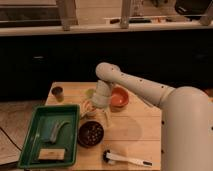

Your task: Place grapes in purple bowl

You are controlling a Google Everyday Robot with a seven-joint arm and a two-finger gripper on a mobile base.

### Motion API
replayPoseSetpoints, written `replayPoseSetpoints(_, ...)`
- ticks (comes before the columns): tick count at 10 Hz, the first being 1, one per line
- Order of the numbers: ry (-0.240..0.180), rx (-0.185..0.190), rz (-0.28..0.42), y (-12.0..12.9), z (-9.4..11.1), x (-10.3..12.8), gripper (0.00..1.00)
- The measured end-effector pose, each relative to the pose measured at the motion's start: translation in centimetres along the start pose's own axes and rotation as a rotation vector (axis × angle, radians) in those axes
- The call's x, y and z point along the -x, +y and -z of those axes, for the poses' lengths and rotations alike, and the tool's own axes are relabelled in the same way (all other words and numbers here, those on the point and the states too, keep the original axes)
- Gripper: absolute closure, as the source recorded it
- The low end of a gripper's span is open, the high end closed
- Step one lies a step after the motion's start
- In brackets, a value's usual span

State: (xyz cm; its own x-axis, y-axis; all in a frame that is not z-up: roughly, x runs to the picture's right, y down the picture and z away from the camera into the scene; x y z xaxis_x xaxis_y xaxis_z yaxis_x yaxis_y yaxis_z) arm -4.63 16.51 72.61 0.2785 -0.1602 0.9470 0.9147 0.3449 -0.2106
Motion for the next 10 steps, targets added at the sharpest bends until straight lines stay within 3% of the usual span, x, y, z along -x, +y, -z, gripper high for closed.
replayPoseSetpoints(10,0.001,0.005,0.007,0.05,0.37,-0.23,0.2)
